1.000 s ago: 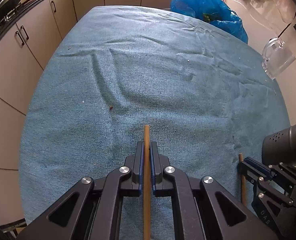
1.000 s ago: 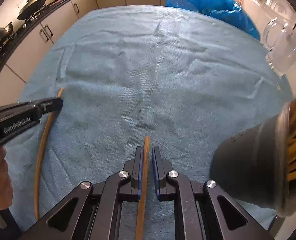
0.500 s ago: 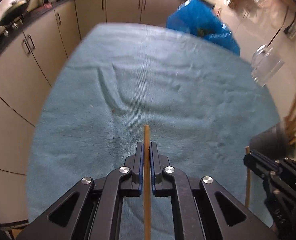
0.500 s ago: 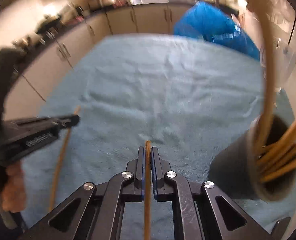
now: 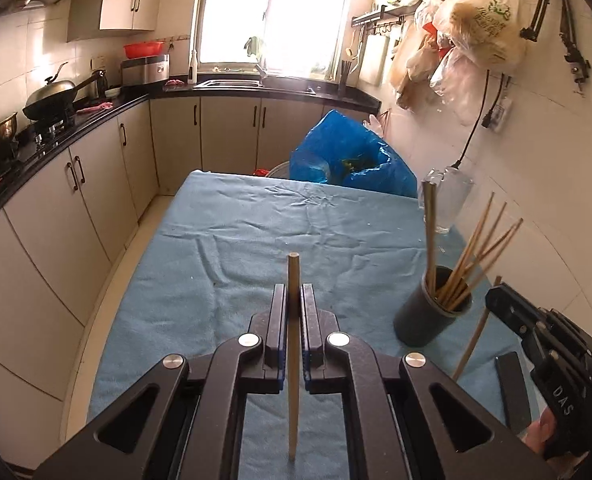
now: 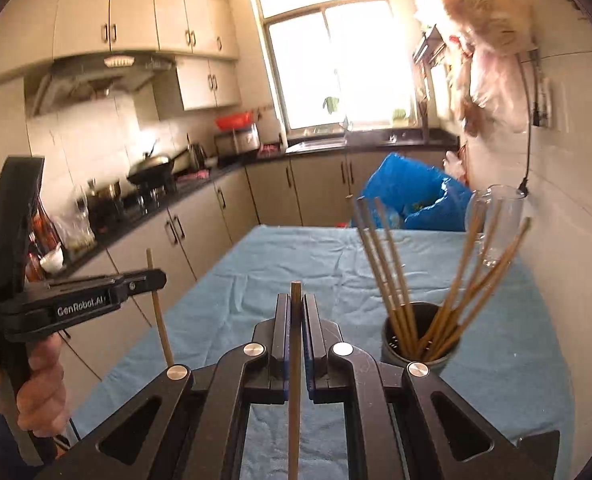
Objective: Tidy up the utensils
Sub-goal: 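Lift both held chopsticks upright and carry them toward the black cup, then lower the right tool's chopstick into the cup while the left tool inserts its own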
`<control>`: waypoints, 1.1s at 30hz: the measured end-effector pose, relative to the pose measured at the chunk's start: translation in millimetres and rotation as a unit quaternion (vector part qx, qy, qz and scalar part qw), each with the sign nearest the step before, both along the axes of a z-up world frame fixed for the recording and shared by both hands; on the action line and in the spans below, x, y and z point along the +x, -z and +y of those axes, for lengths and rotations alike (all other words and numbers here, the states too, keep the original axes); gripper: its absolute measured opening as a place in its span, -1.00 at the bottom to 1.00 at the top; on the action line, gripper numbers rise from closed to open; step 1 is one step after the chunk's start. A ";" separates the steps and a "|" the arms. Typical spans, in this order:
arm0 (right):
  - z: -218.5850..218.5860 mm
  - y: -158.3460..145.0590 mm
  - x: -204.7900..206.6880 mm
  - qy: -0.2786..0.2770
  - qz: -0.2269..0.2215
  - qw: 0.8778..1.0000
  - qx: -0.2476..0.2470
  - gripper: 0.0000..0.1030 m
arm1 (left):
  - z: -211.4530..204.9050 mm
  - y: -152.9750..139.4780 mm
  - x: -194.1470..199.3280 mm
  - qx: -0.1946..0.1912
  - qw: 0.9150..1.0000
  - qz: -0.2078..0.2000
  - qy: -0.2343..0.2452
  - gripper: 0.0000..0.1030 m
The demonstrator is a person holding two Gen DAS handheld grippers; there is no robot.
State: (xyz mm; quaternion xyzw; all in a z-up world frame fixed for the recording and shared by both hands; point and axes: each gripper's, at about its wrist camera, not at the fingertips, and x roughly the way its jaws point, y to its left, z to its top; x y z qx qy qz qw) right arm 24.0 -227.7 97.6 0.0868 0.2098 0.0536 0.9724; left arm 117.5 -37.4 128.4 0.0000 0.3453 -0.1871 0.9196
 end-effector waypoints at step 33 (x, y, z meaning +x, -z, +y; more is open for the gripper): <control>-59.9 -23.6 -57.4 0.057 -0.060 0.996 0.041 -0.89 | -21.9 -22.3 -34.6 -0.011 0.999 -0.025 0.024 -0.90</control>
